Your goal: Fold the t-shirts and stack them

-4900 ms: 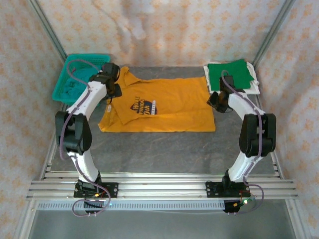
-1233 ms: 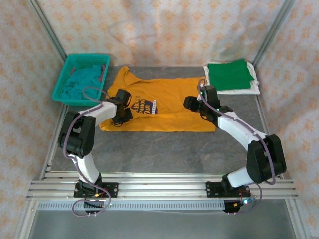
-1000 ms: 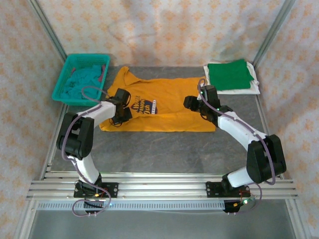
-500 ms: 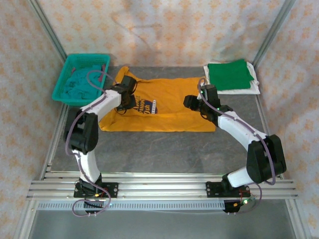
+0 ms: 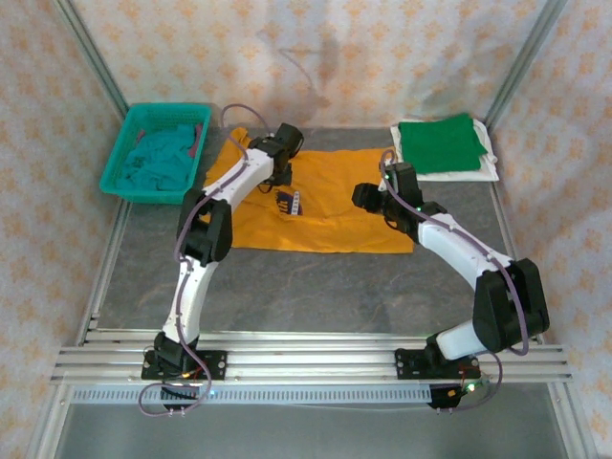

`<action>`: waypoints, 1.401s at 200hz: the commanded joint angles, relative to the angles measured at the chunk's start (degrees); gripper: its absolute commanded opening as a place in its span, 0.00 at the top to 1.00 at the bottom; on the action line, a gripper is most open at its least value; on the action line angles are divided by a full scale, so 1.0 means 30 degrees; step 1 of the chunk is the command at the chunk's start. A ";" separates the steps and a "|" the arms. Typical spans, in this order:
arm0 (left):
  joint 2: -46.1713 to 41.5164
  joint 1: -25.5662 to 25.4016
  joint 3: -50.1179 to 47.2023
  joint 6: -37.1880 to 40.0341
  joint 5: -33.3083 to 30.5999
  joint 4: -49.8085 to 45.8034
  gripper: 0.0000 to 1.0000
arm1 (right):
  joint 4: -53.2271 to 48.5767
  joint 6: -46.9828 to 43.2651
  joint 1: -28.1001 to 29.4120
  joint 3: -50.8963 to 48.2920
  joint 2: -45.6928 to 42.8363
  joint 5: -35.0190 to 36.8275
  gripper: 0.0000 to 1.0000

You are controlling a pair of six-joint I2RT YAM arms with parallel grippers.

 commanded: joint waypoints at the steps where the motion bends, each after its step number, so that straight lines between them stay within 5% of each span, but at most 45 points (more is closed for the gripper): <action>1: 0.0954 -0.0006 0.2481 0.1721 -0.1301 -0.1362 0.75 | -0.0242 0.0198 0.0049 0.0789 -0.0307 -0.0203 0.50; 25: 0.1178 -0.0020 0.3252 0.2102 -0.1259 -0.1506 0.57 | -0.0428 0.0180 0.0042 0.0929 -0.0348 -0.0276 0.50; 47: -0.0572 -0.0020 0.1494 0.1633 -0.1908 -0.1011 0.54 | -0.0674 0.0066 0.0028 0.1086 -0.0333 -0.0332 0.50; 91: -1.0584 0.0838 -1.1648 -0.0718 -0.0535 0.6192 0.50 | -0.0805 -0.0478 0.0200 0.1243 0.0265 -0.0498 0.51; 129: -1.4773 0.4326 -1.9498 -0.2790 0.1862 0.6745 0.51 | -0.1738 -0.0967 0.0584 0.1480 0.1475 0.0232 0.53; 181: -1.4851 0.7869 -2.3442 -0.2980 0.3692 0.8195 0.55 | -0.2929 -0.0388 0.0656 0.2337 0.4222 0.0890 0.65; 280: -1.3811 1.1177 -2.7028 -0.7226 0.8751 1.2436 0.67 | -0.2855 0.3635 -0.0040 0.0016 0.6155 0.3058 0.70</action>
